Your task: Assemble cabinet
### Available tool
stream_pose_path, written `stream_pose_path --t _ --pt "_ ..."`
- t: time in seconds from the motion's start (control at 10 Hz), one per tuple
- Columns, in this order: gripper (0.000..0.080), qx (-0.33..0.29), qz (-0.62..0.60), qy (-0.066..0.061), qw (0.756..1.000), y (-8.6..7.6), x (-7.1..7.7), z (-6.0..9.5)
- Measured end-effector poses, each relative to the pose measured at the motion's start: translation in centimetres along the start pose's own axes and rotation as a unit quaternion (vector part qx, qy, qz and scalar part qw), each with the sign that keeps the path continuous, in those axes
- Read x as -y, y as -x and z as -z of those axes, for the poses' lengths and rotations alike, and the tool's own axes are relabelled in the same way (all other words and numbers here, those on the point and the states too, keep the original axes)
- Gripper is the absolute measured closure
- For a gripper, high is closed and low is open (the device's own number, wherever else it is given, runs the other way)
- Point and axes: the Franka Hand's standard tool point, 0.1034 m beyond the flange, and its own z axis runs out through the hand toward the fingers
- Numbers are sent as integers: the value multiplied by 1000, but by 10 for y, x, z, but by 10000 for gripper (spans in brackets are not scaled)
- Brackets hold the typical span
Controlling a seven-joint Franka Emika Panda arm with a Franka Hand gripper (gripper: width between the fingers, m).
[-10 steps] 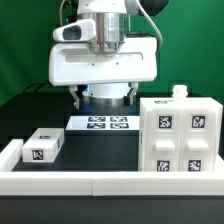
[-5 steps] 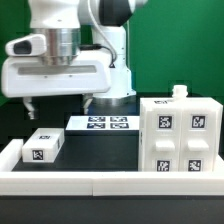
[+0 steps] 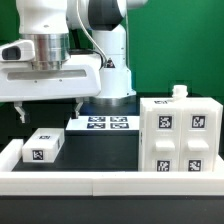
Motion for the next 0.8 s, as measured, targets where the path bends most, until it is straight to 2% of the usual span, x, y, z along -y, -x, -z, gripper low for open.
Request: stream_pose_path --t 0.2,0.5,0.8 --pt "2 15 -20 -6 1000 12 -4 -11" --pt "2 29 -20 -10 999 20 -5 -27" --pt "2 29 -16 -6 999 20 -3 -43"
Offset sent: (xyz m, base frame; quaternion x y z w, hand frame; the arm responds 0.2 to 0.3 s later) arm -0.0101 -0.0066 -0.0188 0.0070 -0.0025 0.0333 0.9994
